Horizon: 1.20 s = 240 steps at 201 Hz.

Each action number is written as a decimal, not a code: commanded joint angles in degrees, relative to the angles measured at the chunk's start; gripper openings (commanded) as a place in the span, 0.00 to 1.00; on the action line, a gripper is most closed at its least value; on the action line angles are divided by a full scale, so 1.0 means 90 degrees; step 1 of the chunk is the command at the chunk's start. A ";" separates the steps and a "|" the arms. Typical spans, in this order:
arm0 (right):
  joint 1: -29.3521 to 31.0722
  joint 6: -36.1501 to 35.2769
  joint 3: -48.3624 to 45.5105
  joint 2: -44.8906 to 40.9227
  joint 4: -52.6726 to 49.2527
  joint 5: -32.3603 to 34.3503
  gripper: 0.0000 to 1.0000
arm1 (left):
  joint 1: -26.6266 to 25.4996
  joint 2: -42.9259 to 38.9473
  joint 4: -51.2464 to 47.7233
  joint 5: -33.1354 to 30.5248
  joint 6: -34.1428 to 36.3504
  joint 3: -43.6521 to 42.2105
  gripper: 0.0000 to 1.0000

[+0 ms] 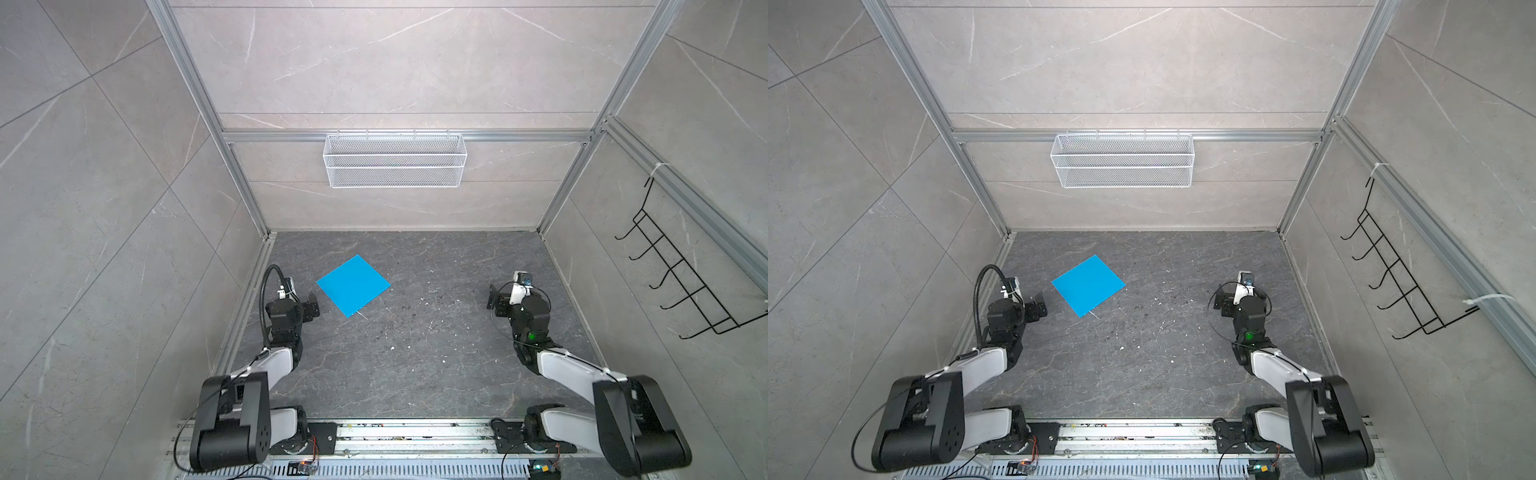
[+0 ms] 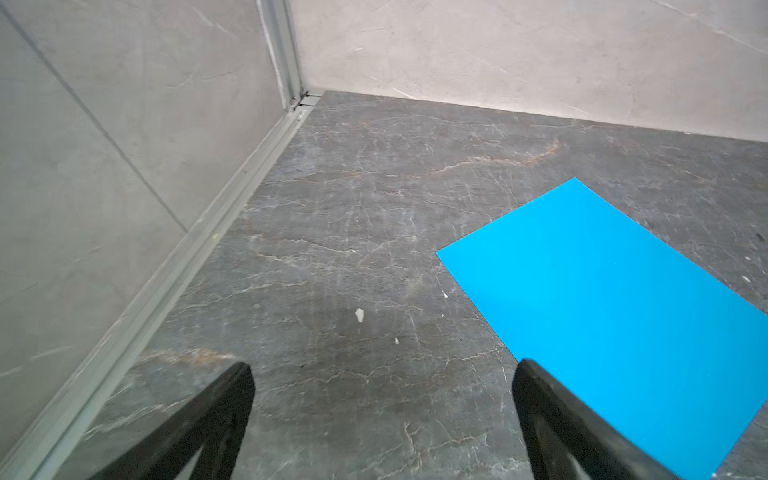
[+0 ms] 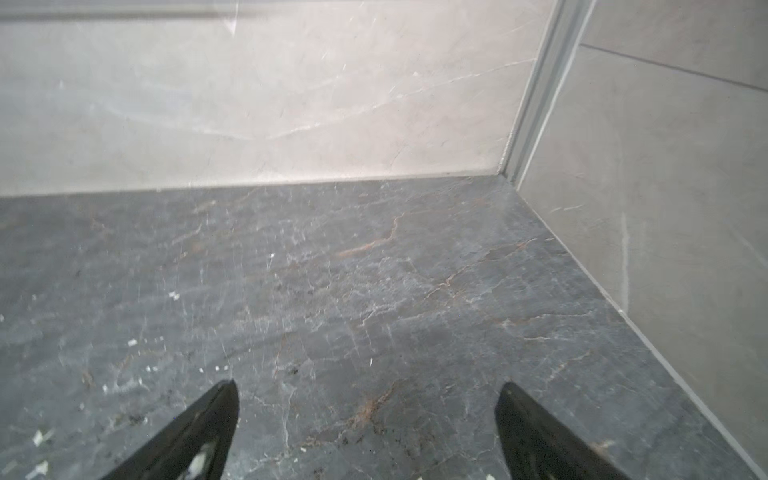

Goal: Fold a paper plane with a square sheet of paper (pick it up from the middle)
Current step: 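Move both grippers forward toward the cyan square sheet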

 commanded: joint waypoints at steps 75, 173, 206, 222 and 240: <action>0.0107 0.2582 0.3169 0.0743 -0.5143 -0.1817 0.99 | -0.0580 0.0217 -0.3280 0.1808 -0.3910 0.2406 1.00; 0.0855 0.3029 0.3491 0.1795 -0.5036 -0.2445 0.99 | -0.1986 0.3790 -0.4165 0.1857 -0.4331 0.5205 0.96; 0.0950 0.3086 0.3496 0.1886 -0.4992 -0.2485 0.99 | -0.2069 0.4712 -0.4353 0.2057 -0.4330 0.5984 0.95; 0.0980 0.3124 0.3516 0.1925 -0.4963 -0.2505 0.99 | -0.2104 0.5043 -0.4419 0.2147 -0.4294 0.6286 0.95; 0.1026 0.3144 0.3577 0.1986 -0.4975 -0.2524 0.99 | -0.2148 0.5299 -0.4490 0.2252 -0.4265 0.6536 0.94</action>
